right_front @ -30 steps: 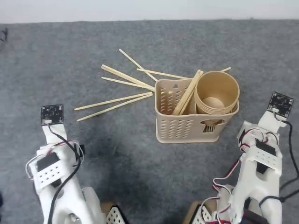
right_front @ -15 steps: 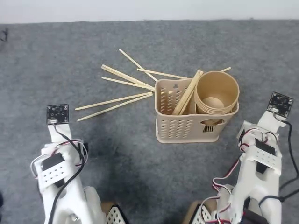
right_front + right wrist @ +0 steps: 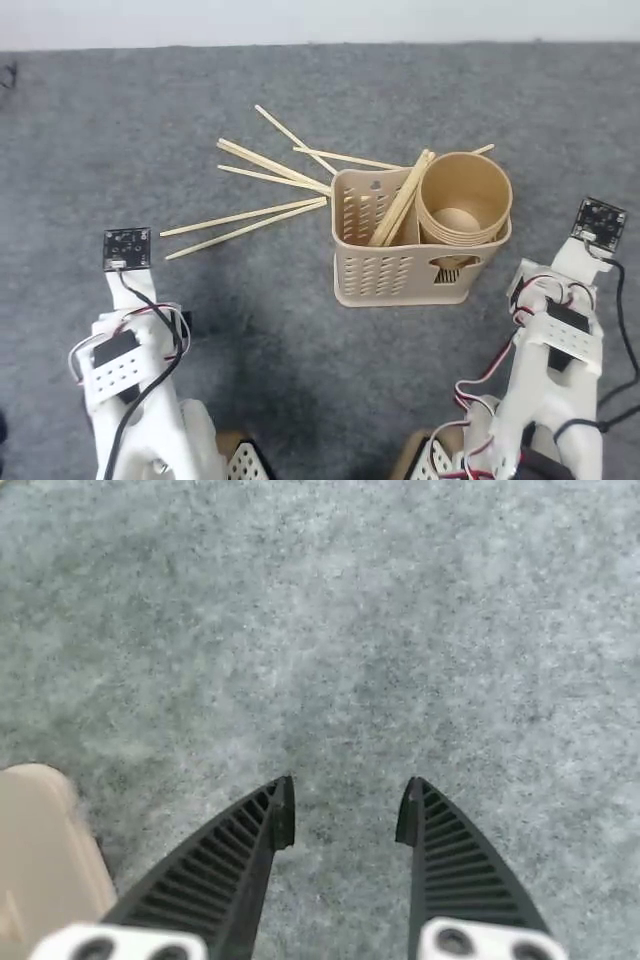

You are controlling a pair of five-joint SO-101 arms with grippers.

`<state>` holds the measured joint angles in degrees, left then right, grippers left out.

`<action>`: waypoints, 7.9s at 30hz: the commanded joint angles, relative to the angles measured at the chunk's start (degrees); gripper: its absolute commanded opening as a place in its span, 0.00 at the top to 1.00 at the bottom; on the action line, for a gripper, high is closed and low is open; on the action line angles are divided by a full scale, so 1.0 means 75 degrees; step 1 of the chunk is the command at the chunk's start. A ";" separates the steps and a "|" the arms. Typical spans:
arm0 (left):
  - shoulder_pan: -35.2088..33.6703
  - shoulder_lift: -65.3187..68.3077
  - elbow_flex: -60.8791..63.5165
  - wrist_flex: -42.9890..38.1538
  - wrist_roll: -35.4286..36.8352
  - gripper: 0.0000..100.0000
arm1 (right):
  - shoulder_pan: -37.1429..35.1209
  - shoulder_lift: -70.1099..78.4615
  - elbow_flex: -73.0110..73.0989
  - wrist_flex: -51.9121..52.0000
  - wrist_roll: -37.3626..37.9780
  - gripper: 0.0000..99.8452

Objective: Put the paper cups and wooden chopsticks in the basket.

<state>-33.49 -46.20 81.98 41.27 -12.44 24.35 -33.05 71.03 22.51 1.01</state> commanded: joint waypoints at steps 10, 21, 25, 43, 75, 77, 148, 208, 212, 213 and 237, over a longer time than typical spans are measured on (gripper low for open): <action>0.0551 -0.0129 -0.0076 -0.0082 0.0023 1.00 | -0.0111 -0.0100 0.0082 -0.0182 0.0082 0.82; 0.0539 -0.0129 -0.0076 -0.0082 0.0023 0.95 | -0.0522 -0.0147 0.0692 -0.0193 0.0082 0.82; 0.0539 -0.0129 -0.0076 -0.0082 0.0023 0.95 | -0.0627 -0.0123 0.0762 -0.0428 0.0035 0.82; 0.0539 -0.0129 -0.0076 -0.0082 0.0023 0.95 | -0.0768 -0.0158 0.1512 -0.2198 0.0070 0.82; 0.0539 -0.0129 -0.0076 -0.0082 0.0023 0.95 | -0.0768 -0.0158 0.1512 -0.2198 0.0070 0.82; 0.0539 -0.0129 -0.0076 -0.0082 0.0023 0.95 | -0.0768 -0.0158 0.1512 -0.2198 0.0070 0.82; 0.0539 -0.0129 -0.0064 -0.0082 0.0023 0.95 | -0.0768 -0.0322 0.1618 -0.2186 0.0035 0.82; 0.0551 -0.0129 -0.0076 -0.0094 0.0023 0.95 | -0.0791 -0.4273 0.3341 -0.0311 0.0070 0.82; 0.0551 -0.0129 -0.0076 -0.0094 0.0023 0.95 | -0.0791 -0.4273 0.3341 -0.0311 0.0070 0.82; 0.0551 -0.0129 -0.0076 -0.0094 0.0023 0.95 | -0.0791 -0.4273 0.3341 -0.0311 0.0070 0.82; 0.0563 -0.0129 -0.0076 -0.0094 0.0023 0.95 | -0.0791 -0.4273 0.3341 -0.0311 0.0070 0.82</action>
<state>-29.71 -46.20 81.98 41.27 -12.44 18.99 -64.26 94.95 20.04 1.01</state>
